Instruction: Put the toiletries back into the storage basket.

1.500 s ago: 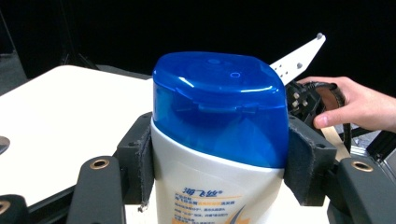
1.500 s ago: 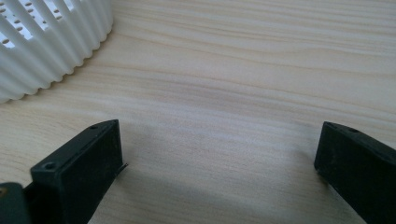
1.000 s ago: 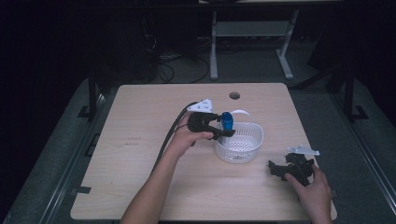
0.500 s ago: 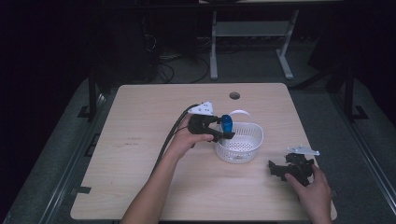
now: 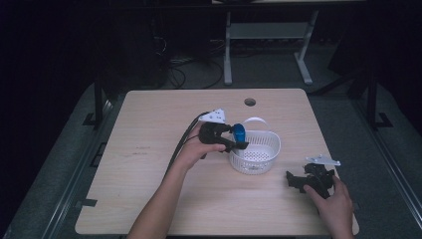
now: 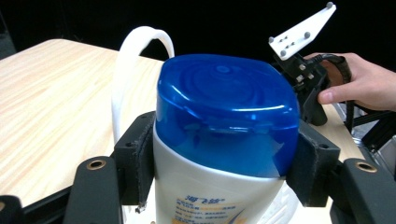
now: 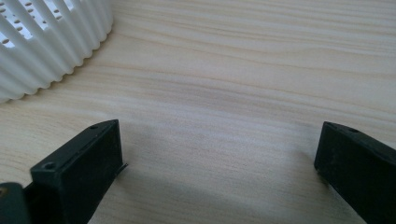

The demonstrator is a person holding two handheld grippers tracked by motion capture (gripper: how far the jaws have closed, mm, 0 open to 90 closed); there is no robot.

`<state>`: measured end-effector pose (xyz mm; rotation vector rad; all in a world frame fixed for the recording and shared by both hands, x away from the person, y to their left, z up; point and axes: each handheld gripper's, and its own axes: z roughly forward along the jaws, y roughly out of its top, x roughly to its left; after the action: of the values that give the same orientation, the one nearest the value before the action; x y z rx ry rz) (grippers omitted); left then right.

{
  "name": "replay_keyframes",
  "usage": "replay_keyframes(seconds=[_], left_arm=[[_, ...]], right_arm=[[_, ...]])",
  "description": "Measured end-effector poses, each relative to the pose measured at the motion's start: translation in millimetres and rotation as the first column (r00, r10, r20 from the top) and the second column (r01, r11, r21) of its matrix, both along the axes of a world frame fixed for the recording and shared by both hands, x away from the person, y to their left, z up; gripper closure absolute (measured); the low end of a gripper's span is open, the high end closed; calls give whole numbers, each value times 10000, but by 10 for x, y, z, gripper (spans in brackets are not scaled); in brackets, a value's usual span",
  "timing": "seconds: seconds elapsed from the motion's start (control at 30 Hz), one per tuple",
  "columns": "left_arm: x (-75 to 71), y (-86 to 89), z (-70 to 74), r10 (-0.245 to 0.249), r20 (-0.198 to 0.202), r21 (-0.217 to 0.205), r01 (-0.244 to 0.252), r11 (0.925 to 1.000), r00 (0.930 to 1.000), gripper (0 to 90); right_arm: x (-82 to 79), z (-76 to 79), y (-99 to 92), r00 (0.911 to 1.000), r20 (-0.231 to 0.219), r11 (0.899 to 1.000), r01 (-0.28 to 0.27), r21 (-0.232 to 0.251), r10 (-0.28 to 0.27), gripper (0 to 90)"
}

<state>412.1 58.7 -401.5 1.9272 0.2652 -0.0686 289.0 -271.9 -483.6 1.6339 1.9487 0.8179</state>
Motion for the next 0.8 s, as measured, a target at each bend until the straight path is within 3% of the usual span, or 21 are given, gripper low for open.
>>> replay_keyframes(seconds=[0.17,0.37,0.8], left_arm=[[-21,-1,-11,124,12,0,-124,9999,9999,300],[-72,28,47,357,400,21,-358,9994,9986,297],[-126,214,196,527,429,-137,-522,9985,9977,250]], right_arm=[[0,0,0,10000,1,10000,0,-1,0,5],[0,0,0,10000,-3,10000,1,1,-1,5],[0,0,0,10000,0,10000,-3,-3,3,5]])
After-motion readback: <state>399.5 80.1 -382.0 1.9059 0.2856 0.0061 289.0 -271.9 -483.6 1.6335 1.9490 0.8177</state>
